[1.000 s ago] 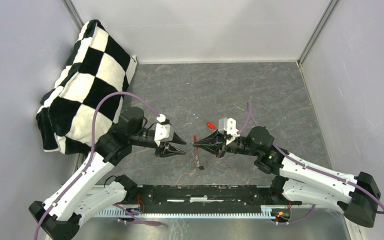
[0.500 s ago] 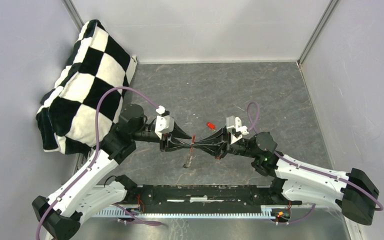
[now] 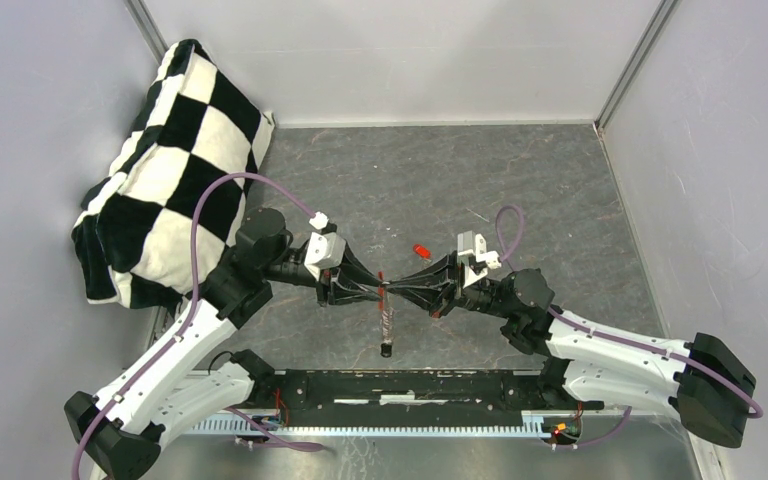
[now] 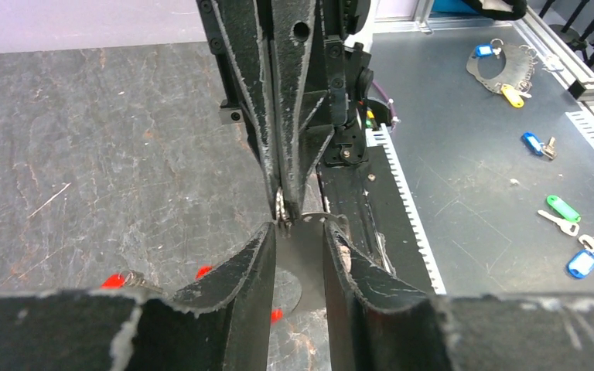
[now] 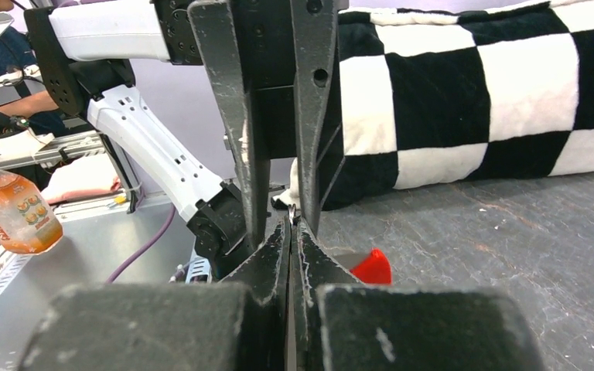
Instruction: Put the keys on the keyring
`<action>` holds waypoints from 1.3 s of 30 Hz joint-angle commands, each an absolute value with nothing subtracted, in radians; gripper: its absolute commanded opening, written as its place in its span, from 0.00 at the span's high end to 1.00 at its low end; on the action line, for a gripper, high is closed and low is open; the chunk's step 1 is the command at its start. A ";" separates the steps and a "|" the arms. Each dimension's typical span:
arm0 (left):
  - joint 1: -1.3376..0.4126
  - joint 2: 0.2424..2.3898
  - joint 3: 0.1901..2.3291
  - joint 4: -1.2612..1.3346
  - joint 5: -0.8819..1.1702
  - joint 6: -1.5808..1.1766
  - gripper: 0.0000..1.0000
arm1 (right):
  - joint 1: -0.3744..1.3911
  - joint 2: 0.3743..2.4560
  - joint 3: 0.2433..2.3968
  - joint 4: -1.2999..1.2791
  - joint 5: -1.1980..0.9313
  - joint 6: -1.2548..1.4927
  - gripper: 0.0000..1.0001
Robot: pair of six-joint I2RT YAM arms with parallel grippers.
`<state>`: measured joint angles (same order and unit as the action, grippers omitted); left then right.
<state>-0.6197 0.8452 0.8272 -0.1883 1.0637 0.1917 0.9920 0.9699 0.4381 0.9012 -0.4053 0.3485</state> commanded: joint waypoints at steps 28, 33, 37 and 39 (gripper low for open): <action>-0.624 0.840 0.894 -0.449 1.036 0.518 0.98 | 0.908 1.037 0.903 0.008 -0.652 -0.091 0.51; -0.624 0.859 0.918 -0.498 1.016 0.549 0.98 | 0.909 1.086 0.990 -0.127 -0.705 -0.161 0.52; -0.624 0.864 0.919 -0.502 1.012 0.540 0.98 | 0.910 1.113 1.018 -0.149 -0.729 -0.173 0.56; -0.624 0.864 0.918 -0.501 1.011 0.533 0.98 | 0.910 1.121 1.026 -0.150 -0.738 -0.175 0.58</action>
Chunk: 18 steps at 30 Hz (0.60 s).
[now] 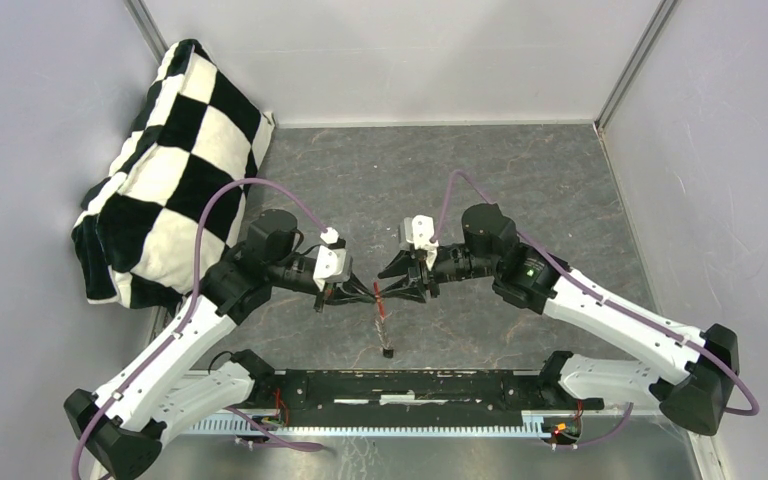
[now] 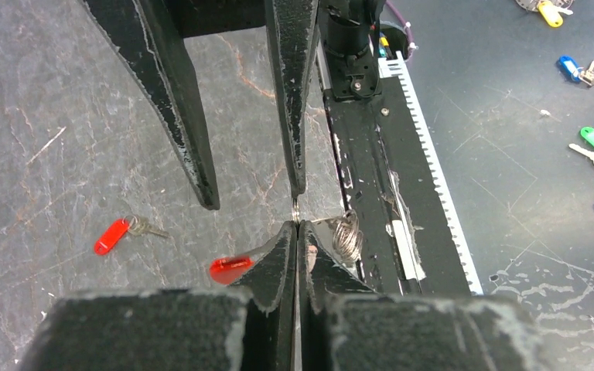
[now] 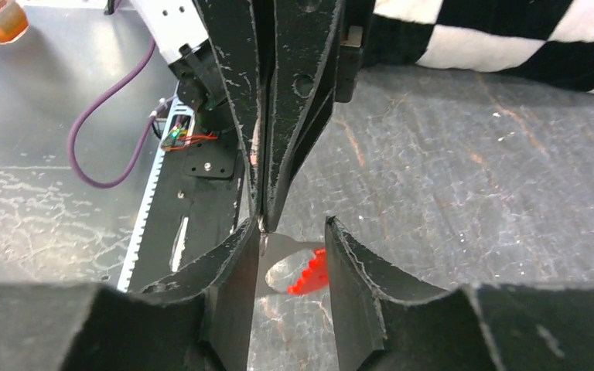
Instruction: Put the keys on the keyring
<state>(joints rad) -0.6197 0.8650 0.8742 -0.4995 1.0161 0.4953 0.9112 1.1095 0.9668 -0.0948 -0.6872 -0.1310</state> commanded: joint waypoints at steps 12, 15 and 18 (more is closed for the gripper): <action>-0.624 0.868 0.918 -0.502 0.991 0.524 0.98 | 0.911 1.132 1.030 -0.137 -0.779 -0.149 0.60; -0.625 0.871 0.918 -0.501 0.984 0.524 0.98 | 0.911 1.134 1.029 -0.134 -0.779 -0.136 0.60; -0.624 0.877 0.919 -0.501 0.980 0.523 0.98 | 0.911 1.139 1.017 -0.104 -0.775 -0.109 0.61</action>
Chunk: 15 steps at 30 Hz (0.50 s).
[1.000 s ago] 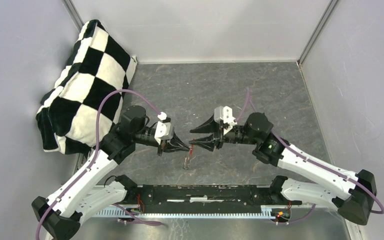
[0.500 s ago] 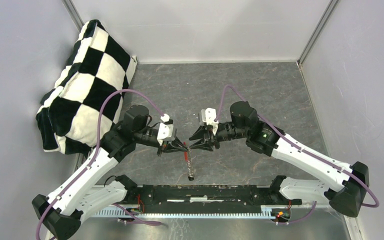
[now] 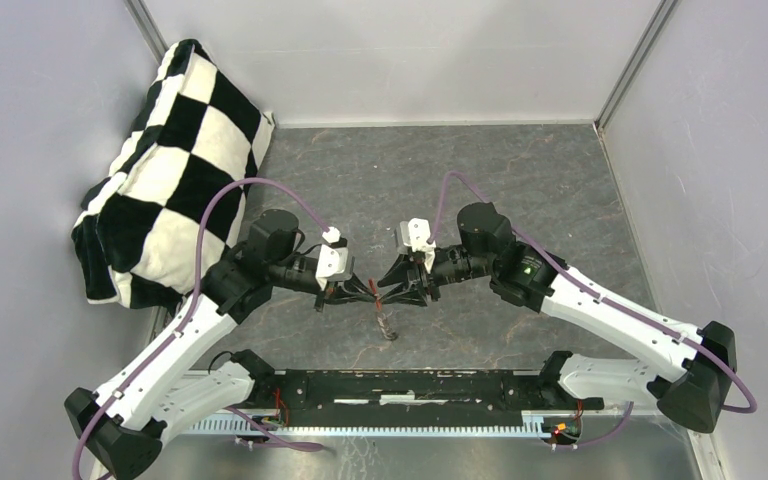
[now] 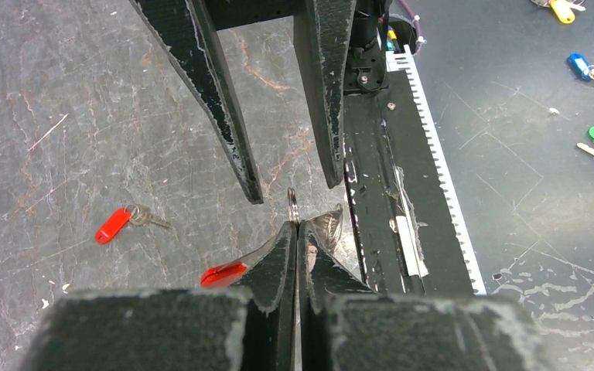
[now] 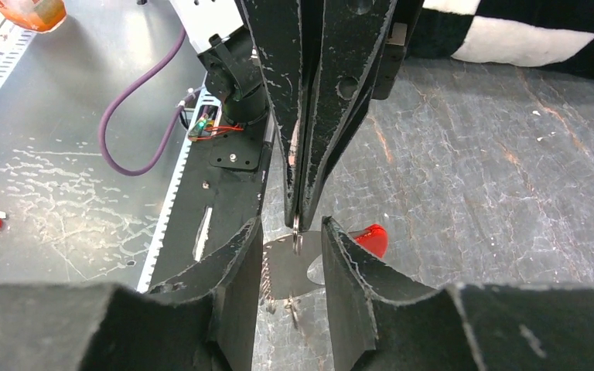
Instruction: Put the keys on the keyring
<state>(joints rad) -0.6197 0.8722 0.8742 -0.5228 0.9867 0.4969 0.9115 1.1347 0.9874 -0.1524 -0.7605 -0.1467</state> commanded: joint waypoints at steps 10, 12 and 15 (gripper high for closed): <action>-0.624 0.873 0.920 -0.501 0.973 0.518 0.98 | 0.911 1.161 1.010 -0.084 -0.724 -0.095 0.69; -0.624 0.873 0.919 -0.501 0.974 0.518 0.98 | 0.911 1.163 1.012 -0.094 -0.713 -0.102 0.73; -0.624 0.874 0.923 -0.502 0.977 0.520 0.98 | 0.911 1.169 1.021 -0.115 -0.713 -0.118 0.77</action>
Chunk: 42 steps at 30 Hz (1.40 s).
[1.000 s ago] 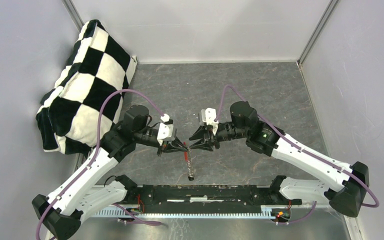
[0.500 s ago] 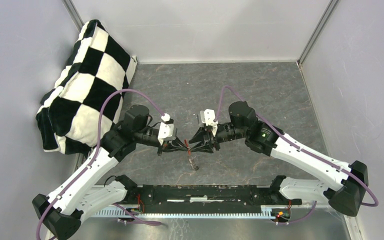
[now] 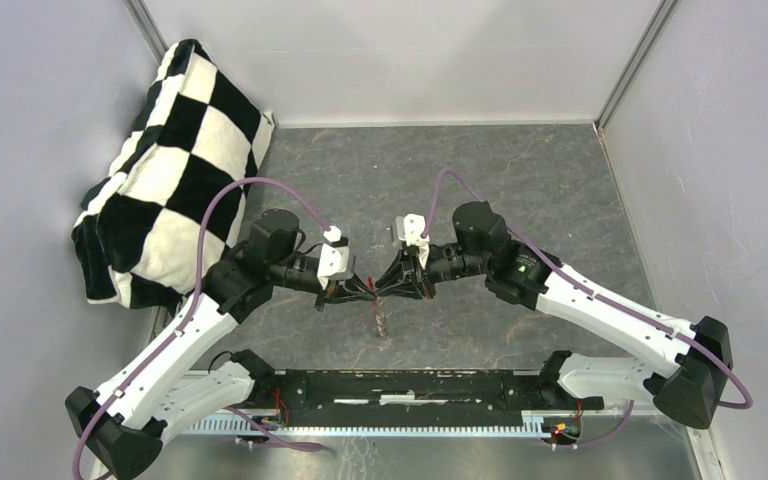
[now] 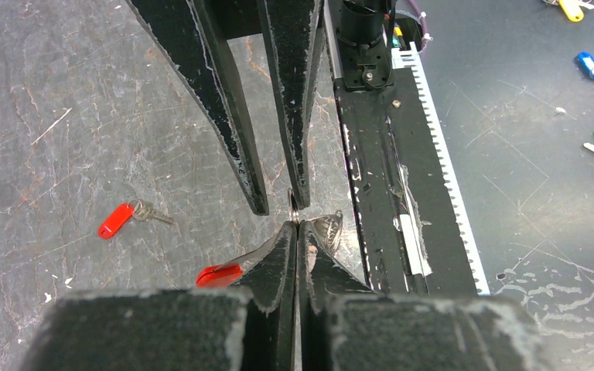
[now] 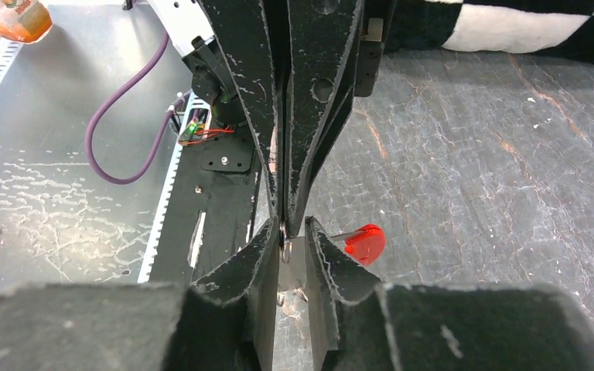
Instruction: Put the keys on the keyring
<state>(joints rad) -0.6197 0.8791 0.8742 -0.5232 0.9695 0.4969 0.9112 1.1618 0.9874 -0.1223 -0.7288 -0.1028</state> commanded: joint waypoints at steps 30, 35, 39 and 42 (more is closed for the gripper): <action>-0.624 0.752 0.774 -0.468 0.908 0.500 0.56 | 0.903 0.984 0.649 0.597 -0.624 0.234 0.99; -0.625 0.741 0.732 -0.321 0.902 0.413 0.59 | 0.903 1.008 0.636 0.678 -0.635 0.289 0.99; -0.624 0.762 0.743 -0.241 0.888 0.377 0.60 | 0.904 1.020 0.632 0.710 -0.644 0.306 0.99; -0.624 0.779 0.758 -0.191 0.932 0.313 0.61 | 0.903 1.025 0.618 0.740 -0.642 0.321 0.99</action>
<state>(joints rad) -0.6197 0.7650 0.7311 -0.3271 0.9005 0.4183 0.9070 1.0199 0.6281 0.6144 -0.6395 0.2802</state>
